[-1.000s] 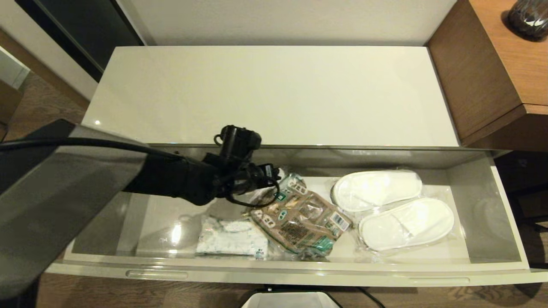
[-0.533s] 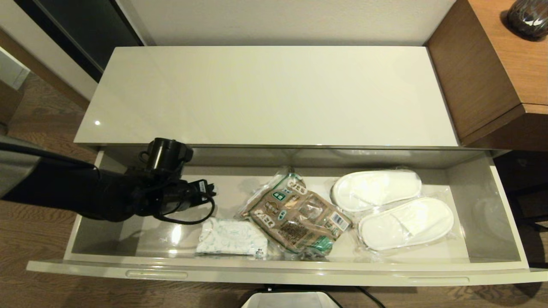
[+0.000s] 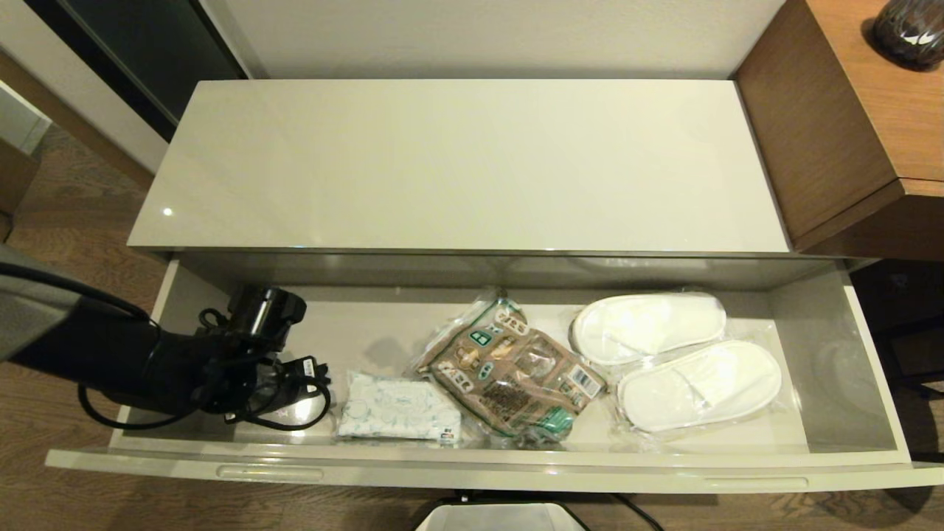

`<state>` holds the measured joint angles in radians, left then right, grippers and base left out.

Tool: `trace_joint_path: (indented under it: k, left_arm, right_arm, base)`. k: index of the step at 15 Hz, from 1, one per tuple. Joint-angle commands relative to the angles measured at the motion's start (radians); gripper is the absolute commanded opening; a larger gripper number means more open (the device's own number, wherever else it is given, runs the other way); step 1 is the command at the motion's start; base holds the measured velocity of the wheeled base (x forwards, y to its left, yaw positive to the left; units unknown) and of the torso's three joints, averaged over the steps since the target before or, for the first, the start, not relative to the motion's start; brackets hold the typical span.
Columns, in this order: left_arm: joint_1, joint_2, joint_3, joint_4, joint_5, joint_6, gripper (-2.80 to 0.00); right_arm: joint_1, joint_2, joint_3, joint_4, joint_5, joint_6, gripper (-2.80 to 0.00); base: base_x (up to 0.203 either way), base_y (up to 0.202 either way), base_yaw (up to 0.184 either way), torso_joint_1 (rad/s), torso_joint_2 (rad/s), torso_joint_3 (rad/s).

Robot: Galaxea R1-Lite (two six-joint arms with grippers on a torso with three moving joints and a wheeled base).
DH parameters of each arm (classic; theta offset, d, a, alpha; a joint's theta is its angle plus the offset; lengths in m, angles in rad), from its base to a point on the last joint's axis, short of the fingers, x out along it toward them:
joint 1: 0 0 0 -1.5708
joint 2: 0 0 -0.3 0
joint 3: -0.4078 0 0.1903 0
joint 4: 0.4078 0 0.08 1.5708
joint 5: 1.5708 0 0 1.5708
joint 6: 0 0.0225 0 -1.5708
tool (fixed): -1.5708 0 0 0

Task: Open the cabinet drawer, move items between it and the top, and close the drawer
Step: Take out the tissue from the drawer

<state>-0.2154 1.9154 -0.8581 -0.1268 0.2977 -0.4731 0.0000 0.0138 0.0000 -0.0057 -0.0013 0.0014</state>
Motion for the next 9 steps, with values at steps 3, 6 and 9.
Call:
trace_joint_path:
  k: [3, 6, 9]
  left_arm:
    - [0.008, 0.082, 0.001, 0.002, 0.029, 0.002, 0.0]
    - [-0.002, 0.085, 0.019, 0.004, 0.055, 0.014, 0.0]
    - [-0.047, 0.093, 0.032, 0.0, 0.077, 0.031, 0.0]
  right_arm:
    - [0.0, 0.002, 0.002, 0.0, 0.0, 0.0, -2.8]
    - [0.0, 0.002, 0.002, 0.0, 0.0, 0.0, -2.8]
    - [0.0, 0.002, 0.002, 0.0, 0.0, 0.0, -2.8]
  base:
    - [0.0, 0.0, 0.0, 0.0, 0.0, 0.0]
    - [0.0, 0.0, 0.0, 0.0, 0.0, 0.0]
    - [0.0, 0.0, 0.0, 0.0, 0.0, 0.0]
